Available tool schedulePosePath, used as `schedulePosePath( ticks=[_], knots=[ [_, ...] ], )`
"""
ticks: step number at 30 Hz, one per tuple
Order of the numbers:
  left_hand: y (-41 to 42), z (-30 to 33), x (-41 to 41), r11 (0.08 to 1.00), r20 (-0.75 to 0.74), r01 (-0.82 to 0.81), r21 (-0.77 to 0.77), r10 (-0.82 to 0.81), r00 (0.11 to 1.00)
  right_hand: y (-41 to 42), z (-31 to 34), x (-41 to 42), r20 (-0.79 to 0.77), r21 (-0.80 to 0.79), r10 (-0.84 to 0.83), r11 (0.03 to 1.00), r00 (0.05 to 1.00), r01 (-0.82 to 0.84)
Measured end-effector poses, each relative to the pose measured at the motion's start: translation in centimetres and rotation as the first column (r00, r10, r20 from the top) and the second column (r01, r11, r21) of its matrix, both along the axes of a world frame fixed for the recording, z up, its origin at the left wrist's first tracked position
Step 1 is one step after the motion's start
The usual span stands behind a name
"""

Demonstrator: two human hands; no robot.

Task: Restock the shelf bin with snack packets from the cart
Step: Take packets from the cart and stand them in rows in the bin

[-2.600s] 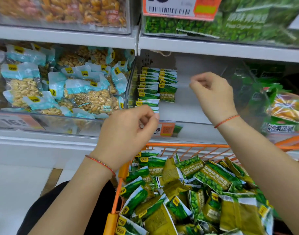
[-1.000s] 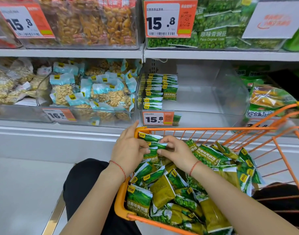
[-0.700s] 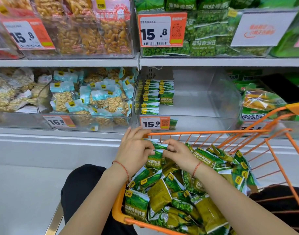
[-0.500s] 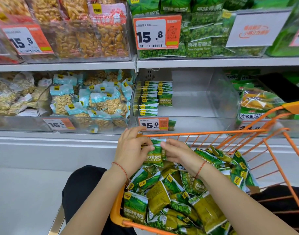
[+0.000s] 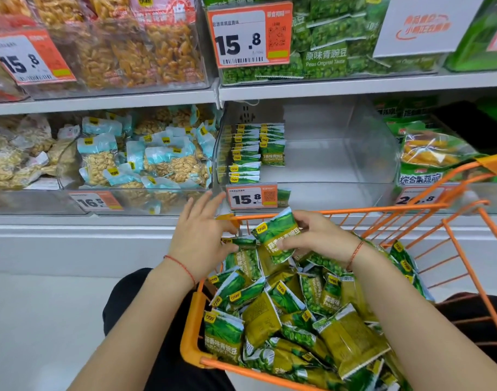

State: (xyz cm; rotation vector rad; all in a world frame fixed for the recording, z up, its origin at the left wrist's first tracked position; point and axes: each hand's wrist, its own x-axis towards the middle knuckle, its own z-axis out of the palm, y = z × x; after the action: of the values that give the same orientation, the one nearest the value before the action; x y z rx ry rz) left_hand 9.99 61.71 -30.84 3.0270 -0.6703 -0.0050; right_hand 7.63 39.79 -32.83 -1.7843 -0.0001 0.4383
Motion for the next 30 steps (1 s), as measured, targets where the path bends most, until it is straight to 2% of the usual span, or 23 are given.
schedulePosePath(
  ticks=[2, 3, 5, 8, 12, 15, 17, 21, 24, 30],
  knots=[
    [-0.4, -0.8, -0.2, 0.994, -0.011, 0.024, 0.106, -0.023, 1.0, -0.3, 0.1, 0.0, -0.046, 0.066, 0.0, 0.998, 0.999, 0.003],
    [-0.5, -1.3, -0.2, 0.997, -0.001, 0.04, 0.074, -0.04, 0.999, -0.5, 0.3, 0.0, -0.068, 0.108, -0.002, 0.994, 0.998, 0.01],
    [-0.2, -1.9, 0.1, 0.996, 0.043, 0.058, -0.065, -0.055, 0.998, -0.9, 0.6, -0.1, -0.104, 0.257, -0.038, 0.964, 0.994, 0.064],
    [0.2, -1.1, 0.3, 0.945, 0.055, 0.03, -0.327, -0.013, 0.998, -1.3, 1.3, -0.1, -0.129, 0.435, -0.134, 0.883, 0.983, 0.178],
    [0.3, 2.7, 0.0, 0.759, -0.081, -0.046, -0.65, -0.008, 0.997, -1.3, 1.4, 0.4, -0.124, 0.443, -0.249, 0.852, 0.961, 0.278],
    [-0.4, 4.7, 0.3, 0.652, -0.103, -0.053, -0.756, -0.039, 0.994, -0.7, 1.3, 0.2, -0.062, 0.341, -0.241, 0.907, 0.968, 0.248],
    [-1.6, 5.3, 0.5, 0.649, -0.13, -0.055, -0.759, -0.069, 0.989, -0.4, 1.3, 0.1, -0.072, 0.359, -0.219, 0.904, 0.973, 0.23],
    [-4.1, 5.1, 1.0, 0.768, -0.124, -0.012, -0.64, -0.088, 0.988, -0.1, 1.7, -0.1, -0.213, 0.496, -0.153, 0.834, 0.965, 0.241],
    [-5.2, 5.1, 1.4, 0.802, -0.094, -0.017, -0.597, -0.049, 0.994, -0.2, 2.2, -0.3, -0.3, 0.543, -0.134, 0.79, 0.945, 0.284],
    [-6.0, 4.9, 1.7, 0.792, -0.058, -0.012, -0.61, -0.03, 0.998, -0.2, 2.4, -0.6, -0.216, 0.463, -0.138, 0.857, 0.967, 0.225]
  ],
)
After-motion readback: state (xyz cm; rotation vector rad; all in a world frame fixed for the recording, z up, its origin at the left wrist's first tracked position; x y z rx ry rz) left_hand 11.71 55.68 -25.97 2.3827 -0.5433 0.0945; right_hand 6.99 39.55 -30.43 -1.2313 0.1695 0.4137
